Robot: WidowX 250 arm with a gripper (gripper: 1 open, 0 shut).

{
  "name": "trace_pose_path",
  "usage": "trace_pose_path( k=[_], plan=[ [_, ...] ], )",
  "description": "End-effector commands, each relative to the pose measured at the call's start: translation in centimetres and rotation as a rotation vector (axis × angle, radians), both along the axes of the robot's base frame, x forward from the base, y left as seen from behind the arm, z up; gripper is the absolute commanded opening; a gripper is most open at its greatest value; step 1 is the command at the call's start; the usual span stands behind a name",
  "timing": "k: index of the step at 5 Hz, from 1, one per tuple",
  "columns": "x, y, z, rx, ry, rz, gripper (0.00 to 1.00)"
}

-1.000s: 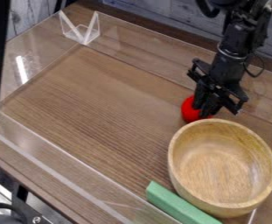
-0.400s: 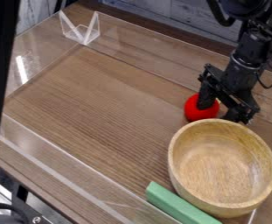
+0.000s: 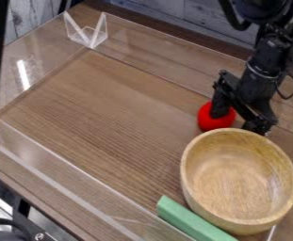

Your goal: Move the red object to the left side of the table

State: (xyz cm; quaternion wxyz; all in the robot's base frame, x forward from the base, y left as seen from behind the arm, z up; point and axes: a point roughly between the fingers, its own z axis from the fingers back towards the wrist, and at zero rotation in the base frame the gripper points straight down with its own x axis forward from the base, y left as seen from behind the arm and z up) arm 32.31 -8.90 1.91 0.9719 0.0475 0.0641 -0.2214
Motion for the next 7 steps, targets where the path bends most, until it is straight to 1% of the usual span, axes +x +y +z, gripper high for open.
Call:
trace_pose_path(
  k=[1, 2, 4, 5, 6, 7],
  plan=[
    [-1.4, 0.4, -0.2, 0.005, 0.021, 0.034, 0.00],
    [-2.5, 0.2, -0.2, 0.012, 0.026, 0.064, 0.00],
    [-1.8, -0.2, -0.3, 0.040, 0.041, 0.079, 0.00],
    [-2.1, 0.2, -0.1, 0.045, 0.048, 0.107, 1.00],
    [-2.3, 0.7, 0.0, 0.055, 0.053, 0.134, 0.00],
    [-2.4, 1.5, 1.7, 0.051, 0.007, 0.113, 0.00]
  ],
)
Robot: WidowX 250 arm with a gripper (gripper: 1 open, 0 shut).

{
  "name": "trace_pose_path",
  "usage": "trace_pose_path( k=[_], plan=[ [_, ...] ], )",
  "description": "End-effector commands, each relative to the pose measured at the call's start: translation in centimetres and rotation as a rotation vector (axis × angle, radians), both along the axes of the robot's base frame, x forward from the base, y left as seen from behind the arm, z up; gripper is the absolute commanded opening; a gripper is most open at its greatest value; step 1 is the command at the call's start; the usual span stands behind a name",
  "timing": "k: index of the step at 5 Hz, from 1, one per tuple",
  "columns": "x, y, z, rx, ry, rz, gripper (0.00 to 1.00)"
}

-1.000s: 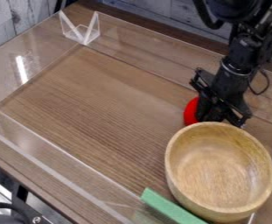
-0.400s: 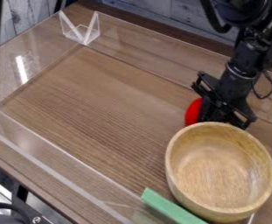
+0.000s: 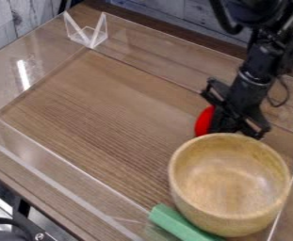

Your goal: Move the red object to the left side of the table

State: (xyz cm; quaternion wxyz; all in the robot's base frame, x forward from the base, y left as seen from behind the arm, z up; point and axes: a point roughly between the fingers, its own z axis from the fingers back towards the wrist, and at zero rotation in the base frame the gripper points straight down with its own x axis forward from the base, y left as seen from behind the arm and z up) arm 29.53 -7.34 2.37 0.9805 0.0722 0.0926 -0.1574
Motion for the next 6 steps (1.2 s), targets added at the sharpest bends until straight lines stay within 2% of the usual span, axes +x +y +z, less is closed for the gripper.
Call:
trace_pose_path(
  k=[1, 3, 4, 5, 6],
  plan=[
    [0.3, 0.9, 2.9, -0.026, -0.076, -0.036, 0.00],
    [0.8, 1.5, 6.8, -0.045, -0.150, 0.053, 0.00],
    [0.8, 3.9, 9.6, -0.030, -0.207, 0.164, 0.00],
    [1.2, 7.4, 10.6, -0.009, -0.227, 0.285, 0.00],
    [1.5, 11.4, 10.9, 0.011, -0.231, 0.372, 0.00]
  ],
)
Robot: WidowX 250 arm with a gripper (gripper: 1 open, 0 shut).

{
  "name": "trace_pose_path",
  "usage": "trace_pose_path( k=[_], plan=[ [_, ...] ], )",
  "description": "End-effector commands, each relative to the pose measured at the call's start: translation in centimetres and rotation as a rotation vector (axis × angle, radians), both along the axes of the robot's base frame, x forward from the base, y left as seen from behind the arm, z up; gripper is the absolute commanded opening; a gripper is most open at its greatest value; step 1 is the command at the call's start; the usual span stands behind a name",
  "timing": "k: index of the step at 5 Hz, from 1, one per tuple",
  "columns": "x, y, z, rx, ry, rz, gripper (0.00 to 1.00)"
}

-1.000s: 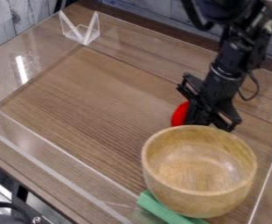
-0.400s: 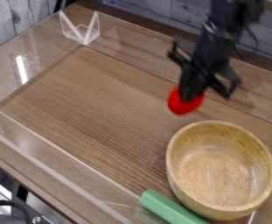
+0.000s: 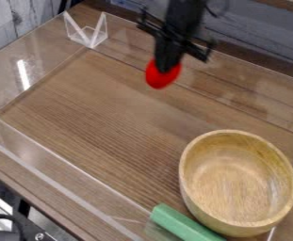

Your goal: Move the red object to the left side of the table

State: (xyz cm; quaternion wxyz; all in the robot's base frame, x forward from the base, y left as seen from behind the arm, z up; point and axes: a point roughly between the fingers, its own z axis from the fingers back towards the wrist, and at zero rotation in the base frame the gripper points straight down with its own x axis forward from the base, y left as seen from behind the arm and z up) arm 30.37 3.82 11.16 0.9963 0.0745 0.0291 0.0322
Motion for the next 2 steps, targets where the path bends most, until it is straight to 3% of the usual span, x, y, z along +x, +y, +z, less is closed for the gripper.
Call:
trace_pose_path(
  k=[1, 2],
  plan=[
    [0.9, 3.6, 2.2, 0.013, -0.071, 0.087, 0.00],
    [-0.2, 5.3, 2.2, 0.013, -0.070, 0.161, 0.00]
  ],
)
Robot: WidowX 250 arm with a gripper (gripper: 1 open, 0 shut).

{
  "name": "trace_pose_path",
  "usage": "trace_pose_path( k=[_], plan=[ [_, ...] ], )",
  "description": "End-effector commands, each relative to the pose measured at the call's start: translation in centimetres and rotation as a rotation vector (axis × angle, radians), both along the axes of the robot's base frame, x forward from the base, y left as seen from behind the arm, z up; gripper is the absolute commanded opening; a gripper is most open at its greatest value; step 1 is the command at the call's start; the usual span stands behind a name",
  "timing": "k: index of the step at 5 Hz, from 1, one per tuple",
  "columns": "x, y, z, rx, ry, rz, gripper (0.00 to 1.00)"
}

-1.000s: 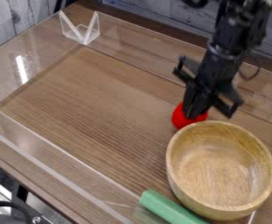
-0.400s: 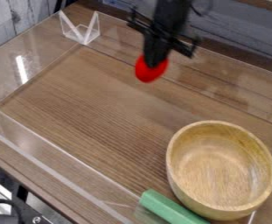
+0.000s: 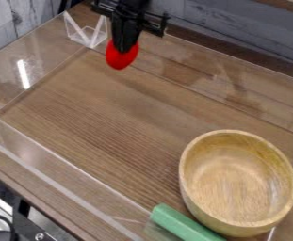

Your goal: Move the red object to the left side of the table

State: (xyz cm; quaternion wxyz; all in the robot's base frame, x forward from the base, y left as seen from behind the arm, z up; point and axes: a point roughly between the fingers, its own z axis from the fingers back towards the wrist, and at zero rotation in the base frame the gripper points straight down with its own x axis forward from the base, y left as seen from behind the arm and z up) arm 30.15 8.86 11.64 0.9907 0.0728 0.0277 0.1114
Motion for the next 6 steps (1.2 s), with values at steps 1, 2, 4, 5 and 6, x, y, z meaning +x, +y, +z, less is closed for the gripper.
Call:
trace_pose_path(
  k=[1, 2, 4, 5, 6],
  plan=[
    [-0.7, 1.0, 1.8, 0.012, -0.054, 0.054, 0.00],
    [-0.3, 0.8, 1.7, 0.007, -0.054, 0.131, 0.00],
    [0.5, 0.8, 2.2, -0.005, -0.054, 0.190, 0.00],
    [0.9, 0.7, 3.0, -0.014, -0.056, 0.175, 0.00],
    [1.0, 1.3, 2.9, -0.024, -0.065, 0.173, 0.00]
  ],
)
